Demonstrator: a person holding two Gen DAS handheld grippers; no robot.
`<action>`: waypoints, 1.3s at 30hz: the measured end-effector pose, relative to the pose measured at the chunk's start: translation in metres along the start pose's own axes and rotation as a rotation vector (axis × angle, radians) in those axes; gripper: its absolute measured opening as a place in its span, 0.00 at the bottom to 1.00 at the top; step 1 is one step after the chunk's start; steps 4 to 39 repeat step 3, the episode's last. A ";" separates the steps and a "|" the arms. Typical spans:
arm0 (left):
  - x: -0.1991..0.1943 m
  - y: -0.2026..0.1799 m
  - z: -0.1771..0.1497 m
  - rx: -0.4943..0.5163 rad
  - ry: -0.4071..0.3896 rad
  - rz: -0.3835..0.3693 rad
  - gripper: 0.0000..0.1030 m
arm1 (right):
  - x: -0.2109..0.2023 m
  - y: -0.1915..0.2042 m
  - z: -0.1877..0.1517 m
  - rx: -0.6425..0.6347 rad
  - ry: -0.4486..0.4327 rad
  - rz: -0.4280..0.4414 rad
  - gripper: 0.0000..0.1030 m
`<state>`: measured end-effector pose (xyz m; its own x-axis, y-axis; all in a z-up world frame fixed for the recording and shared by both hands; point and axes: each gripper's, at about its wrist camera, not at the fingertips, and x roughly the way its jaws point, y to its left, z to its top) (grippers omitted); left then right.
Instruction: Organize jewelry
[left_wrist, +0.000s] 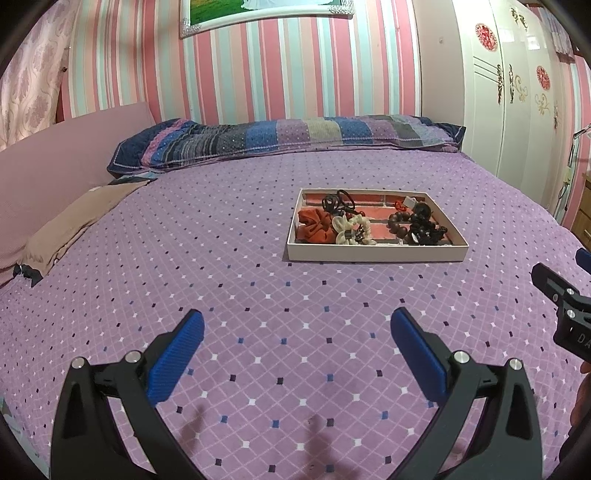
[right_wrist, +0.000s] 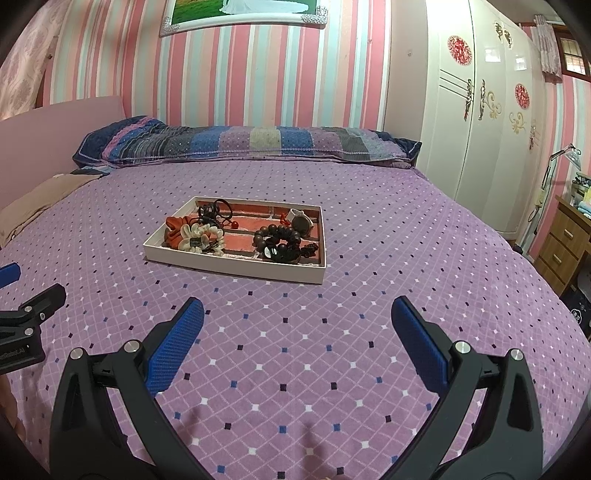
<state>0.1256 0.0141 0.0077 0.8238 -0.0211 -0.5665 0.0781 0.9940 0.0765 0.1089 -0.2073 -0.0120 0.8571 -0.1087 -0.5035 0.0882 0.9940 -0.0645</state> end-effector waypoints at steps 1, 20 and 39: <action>-0.001 0.000 0.000 0.003 -0.004 0.002 0.96 | 0.000 0.000 0.000 0.001 0.000 0.000 0.96; -0.001 -0.001 0.000 0.006 -0.007 0.004 0.96 | 0.001 0.000 0.000 0.002 0.000 -0.001 0.96; -0.001 -0.001 0.000 0.006 -0.007 0.004 0.96 | 0.001 0.000 0.000 0.002 0.000 -0.001 0.96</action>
